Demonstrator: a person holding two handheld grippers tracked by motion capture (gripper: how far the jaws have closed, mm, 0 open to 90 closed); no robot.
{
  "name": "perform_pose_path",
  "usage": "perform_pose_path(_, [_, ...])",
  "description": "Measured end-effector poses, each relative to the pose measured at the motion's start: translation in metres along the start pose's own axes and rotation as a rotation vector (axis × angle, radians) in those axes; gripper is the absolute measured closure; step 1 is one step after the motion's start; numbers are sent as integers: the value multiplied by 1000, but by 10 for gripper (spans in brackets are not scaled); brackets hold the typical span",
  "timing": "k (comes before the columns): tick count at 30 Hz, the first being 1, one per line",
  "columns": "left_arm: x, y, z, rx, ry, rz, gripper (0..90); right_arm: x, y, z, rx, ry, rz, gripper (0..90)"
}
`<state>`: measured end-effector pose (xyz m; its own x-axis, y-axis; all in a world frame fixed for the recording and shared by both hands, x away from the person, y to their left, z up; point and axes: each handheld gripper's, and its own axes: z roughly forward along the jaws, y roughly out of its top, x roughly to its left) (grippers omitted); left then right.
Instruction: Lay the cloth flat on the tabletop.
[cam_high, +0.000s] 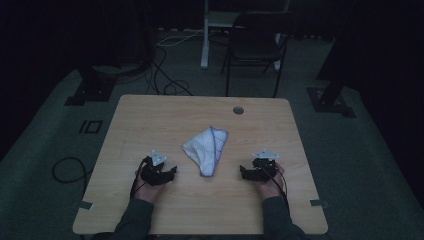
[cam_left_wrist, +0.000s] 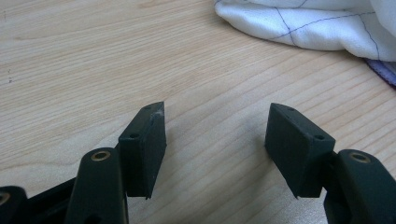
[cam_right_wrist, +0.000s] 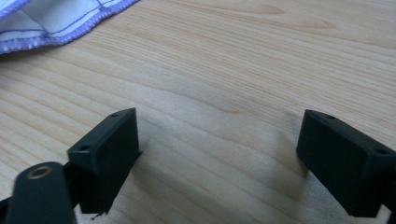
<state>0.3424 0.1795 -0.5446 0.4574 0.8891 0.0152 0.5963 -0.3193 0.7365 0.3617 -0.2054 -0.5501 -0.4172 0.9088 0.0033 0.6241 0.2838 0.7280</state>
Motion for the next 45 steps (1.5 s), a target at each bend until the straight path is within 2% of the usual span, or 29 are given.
perform_pose_path(12, [0, 0, 0, 2, 3, -2, 391, 1, -1, -1, 4, 5, -3, 155])
perform_pose_path(14, [-1, 0, 0, 2, 3, -3, 391, 1, 0, -2, 3, 2, 0, 208])
perform_pose_path(19, [-1, 0, 0, 2, 3, -2, 391, 1, 0, -7, -4, -3, 6, 410])
perform_pose_path(27, [-1, 0, 0, 1, -4, 6, 397, 5, 2, -17, -57, 18, -6, 508])
perform_pose_path(35, [-3, 0, 0, 0, -9, 10, 397, 15, 5, -26, -84, 33, -37, 549])
perform_pose_path(37, [-4, 0, 0, 0, -13, 13, 398, 20, 6, -28, -83, 3, -65, 553])
perform_pose_path(45, [-6, 0, 0, 0, -20, 19, 398, 37, 11, -32, -103, 39, -102, 552])
